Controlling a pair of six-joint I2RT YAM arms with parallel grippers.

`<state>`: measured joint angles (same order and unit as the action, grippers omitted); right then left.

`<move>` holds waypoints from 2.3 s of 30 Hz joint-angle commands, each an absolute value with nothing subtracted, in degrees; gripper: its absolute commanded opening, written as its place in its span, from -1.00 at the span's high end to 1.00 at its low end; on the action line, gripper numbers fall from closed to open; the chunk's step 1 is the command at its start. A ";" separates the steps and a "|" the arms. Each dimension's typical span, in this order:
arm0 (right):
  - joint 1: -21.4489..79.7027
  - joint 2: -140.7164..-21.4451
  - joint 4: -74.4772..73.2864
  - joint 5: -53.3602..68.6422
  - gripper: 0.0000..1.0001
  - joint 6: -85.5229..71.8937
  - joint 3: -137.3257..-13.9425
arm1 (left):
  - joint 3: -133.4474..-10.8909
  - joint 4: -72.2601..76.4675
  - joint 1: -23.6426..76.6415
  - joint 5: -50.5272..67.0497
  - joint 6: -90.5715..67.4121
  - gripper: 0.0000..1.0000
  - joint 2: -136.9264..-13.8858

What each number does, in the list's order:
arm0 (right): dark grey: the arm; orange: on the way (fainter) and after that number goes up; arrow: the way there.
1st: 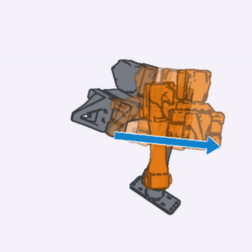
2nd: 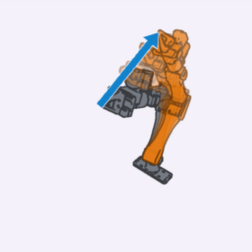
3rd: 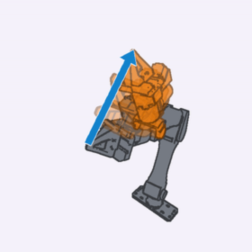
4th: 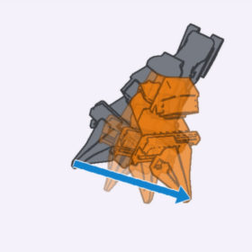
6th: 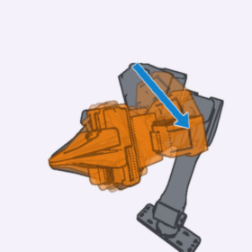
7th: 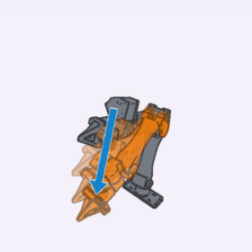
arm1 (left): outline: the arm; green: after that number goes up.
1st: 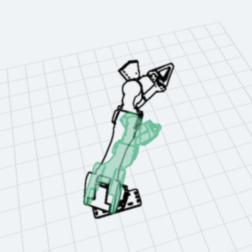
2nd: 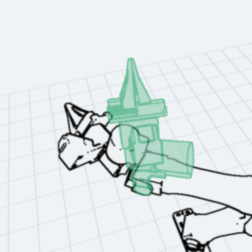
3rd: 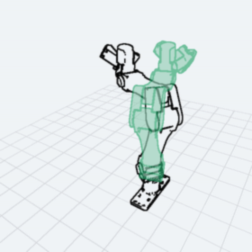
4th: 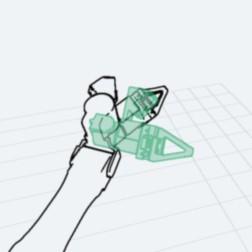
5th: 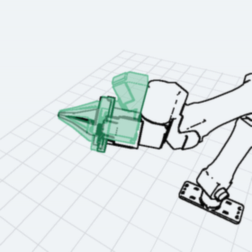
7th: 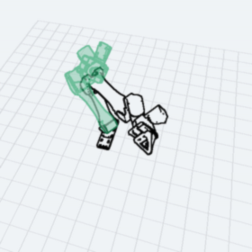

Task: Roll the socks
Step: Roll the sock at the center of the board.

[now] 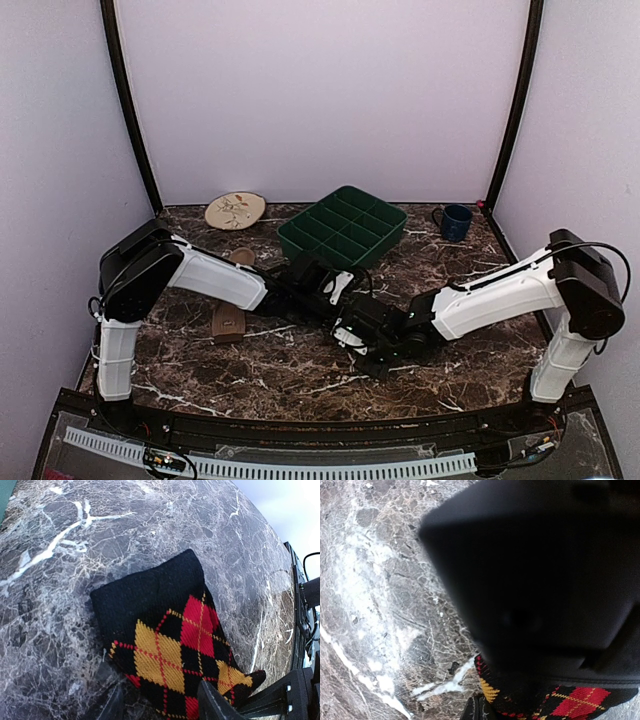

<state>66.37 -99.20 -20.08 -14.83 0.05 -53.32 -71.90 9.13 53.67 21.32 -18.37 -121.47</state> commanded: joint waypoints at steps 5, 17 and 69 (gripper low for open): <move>62.32 -103.61 -28.45 -18.68 1.00 -5.78 -53.47 | -67.59 -9.39 54.93 19.17 -21.34 -0.10 -127.38; 61.62 -104.59 -30.77 -20.38 0.22 -7.71 -54.41 | -67.41 -9.23 54.96 19.20 -21.60 -0.09 -127.40; 58.26 -98.15 -42.45 -11.95 0.52 -15.82 -60.56 | -61.52 -7.11 53.68 13.06 -24.37 -0.21 -118.53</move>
<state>58.83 -97.80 -37.93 -9.15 -13.21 -61.23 -66.11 9.98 53.49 12.64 -23.81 -116.38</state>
